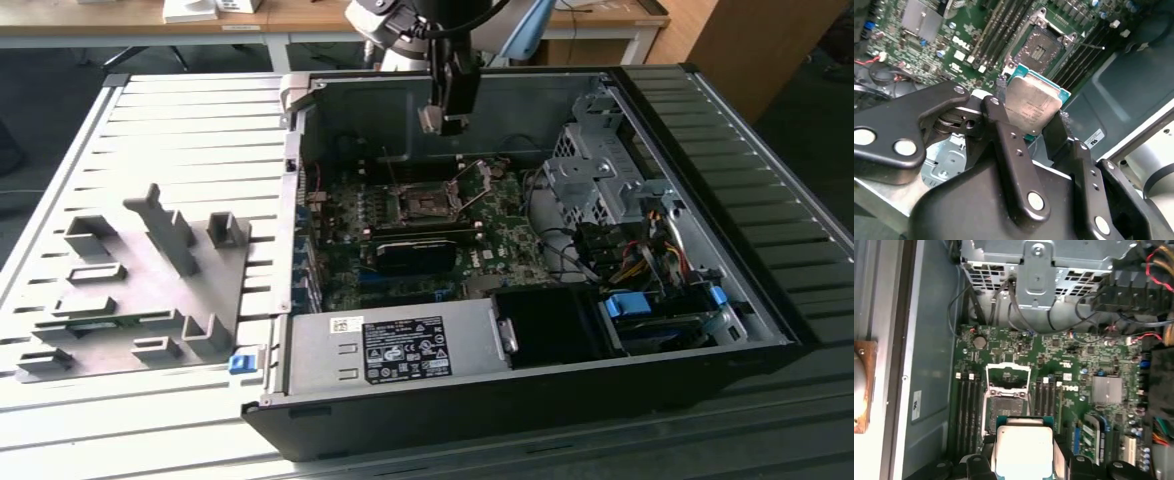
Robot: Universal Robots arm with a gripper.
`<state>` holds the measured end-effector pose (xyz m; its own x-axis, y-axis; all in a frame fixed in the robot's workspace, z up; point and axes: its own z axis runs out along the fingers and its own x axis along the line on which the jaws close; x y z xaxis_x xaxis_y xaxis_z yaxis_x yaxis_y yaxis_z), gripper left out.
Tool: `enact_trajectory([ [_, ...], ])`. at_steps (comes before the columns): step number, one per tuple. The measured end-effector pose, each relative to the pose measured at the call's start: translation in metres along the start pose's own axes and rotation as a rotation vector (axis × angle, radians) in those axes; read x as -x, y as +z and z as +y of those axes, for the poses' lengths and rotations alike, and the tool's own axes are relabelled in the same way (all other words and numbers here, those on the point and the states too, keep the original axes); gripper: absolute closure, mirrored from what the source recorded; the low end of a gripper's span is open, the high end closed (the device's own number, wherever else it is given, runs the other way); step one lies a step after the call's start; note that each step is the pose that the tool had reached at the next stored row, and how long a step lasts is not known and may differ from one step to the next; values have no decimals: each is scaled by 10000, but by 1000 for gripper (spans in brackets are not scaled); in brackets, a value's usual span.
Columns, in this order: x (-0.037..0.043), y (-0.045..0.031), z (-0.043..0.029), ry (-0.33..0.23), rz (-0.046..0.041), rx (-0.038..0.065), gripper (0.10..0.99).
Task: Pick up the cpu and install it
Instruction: 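Place the cpu into insertion slot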
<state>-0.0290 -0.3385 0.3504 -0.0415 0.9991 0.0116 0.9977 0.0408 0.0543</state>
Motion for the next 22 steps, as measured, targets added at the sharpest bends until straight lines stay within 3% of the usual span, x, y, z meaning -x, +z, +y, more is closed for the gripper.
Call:
enact_trajectory([
  [11,-19,200,-13,-1,9,0,545],
  [16,-21,237,-60,-42,13,7,545],
  [22,-41,344,-69,-77,15,7,545],
])
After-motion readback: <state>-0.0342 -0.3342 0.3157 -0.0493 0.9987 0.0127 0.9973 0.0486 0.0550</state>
